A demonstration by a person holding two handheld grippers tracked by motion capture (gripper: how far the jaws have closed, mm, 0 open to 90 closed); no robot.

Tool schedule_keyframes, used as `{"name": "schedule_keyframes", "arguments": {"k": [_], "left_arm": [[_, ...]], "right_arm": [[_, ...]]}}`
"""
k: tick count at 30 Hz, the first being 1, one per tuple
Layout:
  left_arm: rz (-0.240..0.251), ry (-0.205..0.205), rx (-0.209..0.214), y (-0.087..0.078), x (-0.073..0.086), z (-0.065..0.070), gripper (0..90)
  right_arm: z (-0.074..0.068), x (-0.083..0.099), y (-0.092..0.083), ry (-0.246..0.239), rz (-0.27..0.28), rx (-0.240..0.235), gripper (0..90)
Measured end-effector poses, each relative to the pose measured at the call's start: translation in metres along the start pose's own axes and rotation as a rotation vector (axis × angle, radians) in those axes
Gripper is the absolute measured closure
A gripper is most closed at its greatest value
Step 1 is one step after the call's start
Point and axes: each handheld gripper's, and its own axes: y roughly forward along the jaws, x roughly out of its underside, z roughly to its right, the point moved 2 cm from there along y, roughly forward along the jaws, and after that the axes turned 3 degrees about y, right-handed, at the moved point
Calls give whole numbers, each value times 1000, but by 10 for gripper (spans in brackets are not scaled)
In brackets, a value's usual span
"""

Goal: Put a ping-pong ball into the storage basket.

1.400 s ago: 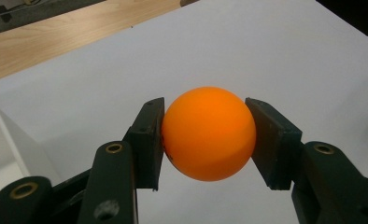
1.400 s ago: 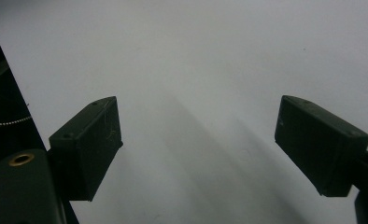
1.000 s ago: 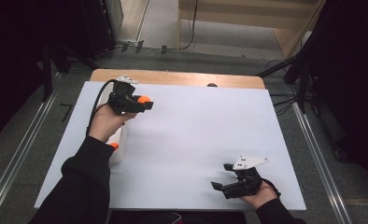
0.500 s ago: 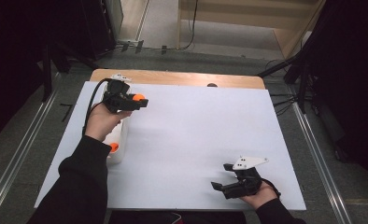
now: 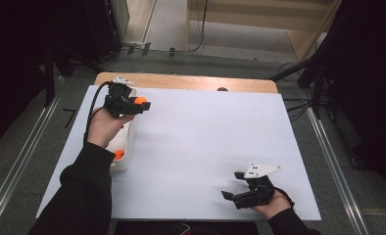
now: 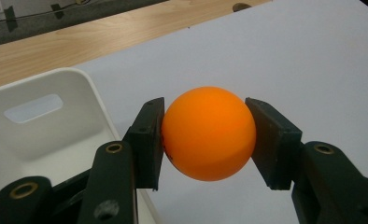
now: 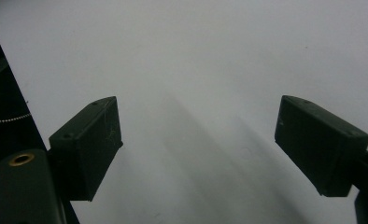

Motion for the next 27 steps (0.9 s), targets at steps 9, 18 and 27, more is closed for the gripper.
{"name": "schedule_keyframes", "arguments": {"k": [9, 18, 27], "left_arm": [[-4, -16, -13, 0, 3, -7, 501], [11, -43, -32, -4, 4, -16, 501], [22, -69, -57, -10, 7, -26, 500]], "right_arm": [[0, 0, 0, -1, -1, 0, 134], [0, 0, 0, -3, -1, 0, 134], [0, 0, 0, -4, 0, 0, 134]]}}
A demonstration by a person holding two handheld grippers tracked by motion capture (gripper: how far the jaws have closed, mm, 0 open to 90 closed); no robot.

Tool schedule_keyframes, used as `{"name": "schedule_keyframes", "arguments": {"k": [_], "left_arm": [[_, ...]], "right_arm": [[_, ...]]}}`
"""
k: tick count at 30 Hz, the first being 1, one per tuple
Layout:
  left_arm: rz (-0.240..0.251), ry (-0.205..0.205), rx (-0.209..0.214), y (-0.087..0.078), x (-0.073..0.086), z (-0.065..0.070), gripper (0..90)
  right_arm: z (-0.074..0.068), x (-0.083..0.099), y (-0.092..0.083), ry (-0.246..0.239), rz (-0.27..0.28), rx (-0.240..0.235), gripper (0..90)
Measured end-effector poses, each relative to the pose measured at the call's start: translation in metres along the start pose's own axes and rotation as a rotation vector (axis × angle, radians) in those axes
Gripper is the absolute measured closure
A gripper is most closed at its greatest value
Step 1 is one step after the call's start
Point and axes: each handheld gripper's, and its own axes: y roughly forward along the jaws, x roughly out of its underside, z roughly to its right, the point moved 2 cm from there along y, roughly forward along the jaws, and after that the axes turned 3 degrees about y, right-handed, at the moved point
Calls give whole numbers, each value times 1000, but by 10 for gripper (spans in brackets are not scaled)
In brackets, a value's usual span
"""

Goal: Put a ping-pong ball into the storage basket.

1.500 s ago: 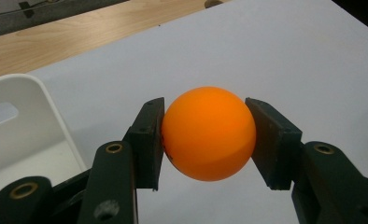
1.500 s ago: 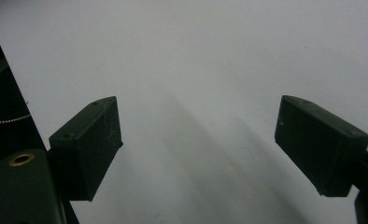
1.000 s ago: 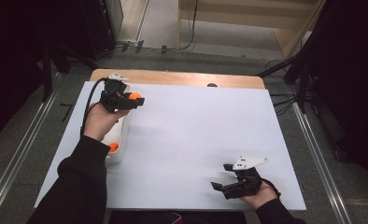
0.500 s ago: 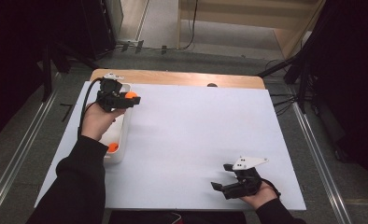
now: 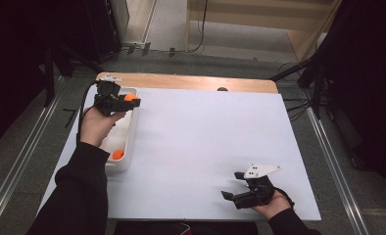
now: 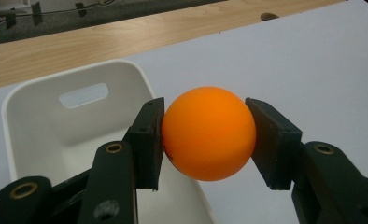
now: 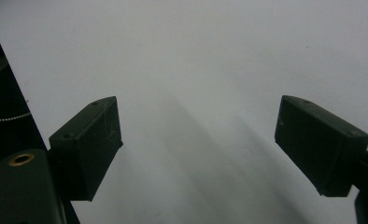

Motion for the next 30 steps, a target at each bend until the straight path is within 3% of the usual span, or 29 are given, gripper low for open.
{"name": "schedule_keyframes", "arguments": {"k": [30], "left_arm": [[3, -71, -71, -5, 7, -27, 500]], "right_arm": [[0, 0, 0, 0, -1, 1, 134]]}}
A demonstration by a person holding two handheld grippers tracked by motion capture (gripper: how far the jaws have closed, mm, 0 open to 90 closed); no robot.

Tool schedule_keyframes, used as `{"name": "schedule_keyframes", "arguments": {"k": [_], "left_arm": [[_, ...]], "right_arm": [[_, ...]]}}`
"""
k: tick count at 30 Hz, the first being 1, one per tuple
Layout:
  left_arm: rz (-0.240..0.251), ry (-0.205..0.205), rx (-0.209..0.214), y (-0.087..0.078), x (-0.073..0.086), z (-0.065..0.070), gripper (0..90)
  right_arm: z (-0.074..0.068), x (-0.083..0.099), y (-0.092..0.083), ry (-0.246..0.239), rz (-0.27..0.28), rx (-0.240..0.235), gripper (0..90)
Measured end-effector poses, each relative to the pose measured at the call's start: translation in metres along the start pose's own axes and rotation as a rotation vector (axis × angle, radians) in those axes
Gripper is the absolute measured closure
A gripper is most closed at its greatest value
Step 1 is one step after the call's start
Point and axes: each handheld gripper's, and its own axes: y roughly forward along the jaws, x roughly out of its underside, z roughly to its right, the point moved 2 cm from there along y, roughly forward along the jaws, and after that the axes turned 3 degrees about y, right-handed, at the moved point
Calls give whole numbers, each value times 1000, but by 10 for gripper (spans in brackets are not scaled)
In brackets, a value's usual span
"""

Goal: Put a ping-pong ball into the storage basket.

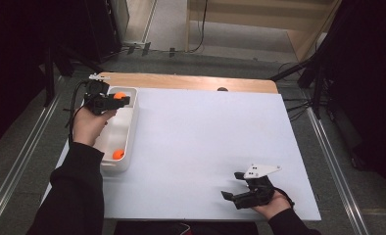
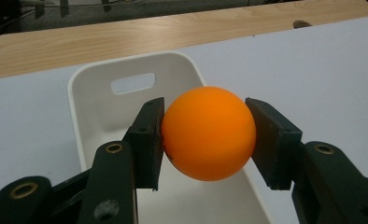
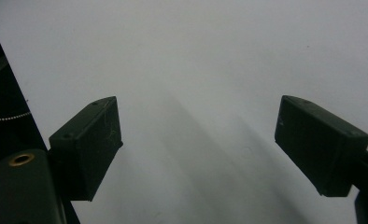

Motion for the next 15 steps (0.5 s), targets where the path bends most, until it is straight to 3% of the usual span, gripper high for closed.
{"name": "schedule_keyframes", "arguments": {"k": [11, 15], "left_arm": [[27, -22, -64, 4, 5, -5, 500], [26, -30, -65, 7, 6, -6, 500]], "right_arm": [[0, 0, 0, -3, 0, 4, 134], [0, 0, 0, -2, -1, 1, 134]]}}
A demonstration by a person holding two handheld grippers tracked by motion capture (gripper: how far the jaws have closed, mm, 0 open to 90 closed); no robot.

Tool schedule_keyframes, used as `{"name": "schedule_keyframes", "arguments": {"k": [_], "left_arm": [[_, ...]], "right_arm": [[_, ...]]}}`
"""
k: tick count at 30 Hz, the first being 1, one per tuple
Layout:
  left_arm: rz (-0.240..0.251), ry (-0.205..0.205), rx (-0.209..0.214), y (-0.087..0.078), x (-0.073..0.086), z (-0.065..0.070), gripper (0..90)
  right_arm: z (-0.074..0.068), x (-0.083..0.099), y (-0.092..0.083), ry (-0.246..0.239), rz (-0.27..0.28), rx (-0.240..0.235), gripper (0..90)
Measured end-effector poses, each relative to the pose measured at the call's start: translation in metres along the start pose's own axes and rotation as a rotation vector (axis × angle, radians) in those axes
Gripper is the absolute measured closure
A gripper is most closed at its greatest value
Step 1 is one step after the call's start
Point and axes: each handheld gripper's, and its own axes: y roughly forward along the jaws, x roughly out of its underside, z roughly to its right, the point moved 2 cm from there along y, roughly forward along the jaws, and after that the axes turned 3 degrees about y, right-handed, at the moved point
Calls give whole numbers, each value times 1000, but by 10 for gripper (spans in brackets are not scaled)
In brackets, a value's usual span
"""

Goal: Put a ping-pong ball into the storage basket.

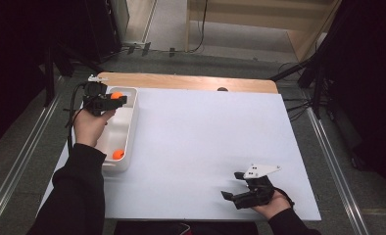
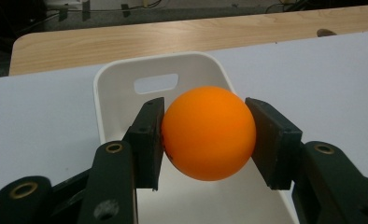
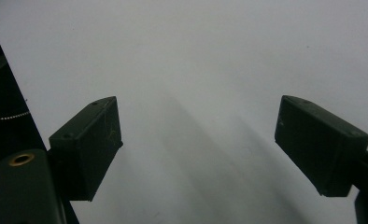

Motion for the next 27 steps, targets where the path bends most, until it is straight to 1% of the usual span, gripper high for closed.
{"name": "schedule_keyframes", "arguments": {"k": [3, 5, 6, 9, 10, 13, 14, 18, 19, 21, 24, 27], "left_arm": [[-16, 2, 4, 3, 2, 1, 500], [-23, 3, 0, 6, 3, 1, 500], [-28, -2, 2, 7, 4, 1, 500], [-31, -2, 3, 9, 5, 1, 500], [-32, -6, 6, 10, 5, 0, 500], [-43, -17, 0, 12, 7, -1, 499], [-42, -20, 6, 13, 7, -1, 500], [-58, -23, -4, 16, 10, -2, 500], [-62, -22, 1, 17, 10, -2, 499], [-72, -17, -3, 18, 11, -2, 499], [-72, -19, 1, 19, 12, 0, 498], [-80, -6, -3, 21, 12, 1, 498]], "right_arm": [[0, 0, 1, -3, -1, 0, 134], [0, 0, 0, -3, 0, -2, 133], [0, 0, 0, -3, 0, -1, 134], [1, 0, 0, -5, 2, 0, 134], [1, 0, 0, -1, -1, 1, 134], [0, 0, 0, -3, -1, -3, 134], [0, 0, 0, -3, 0, -2, 134], [0, 0, 0, -3, 2, 3, 134], [0, 0, 0, -2, 0, 0, 134], [0, 0, 0, -4, -1, -1, 134], [0, 0, 0, -7, -1, -1, 134], [0, 0, 0, -4, 0, 0, 134]]}}
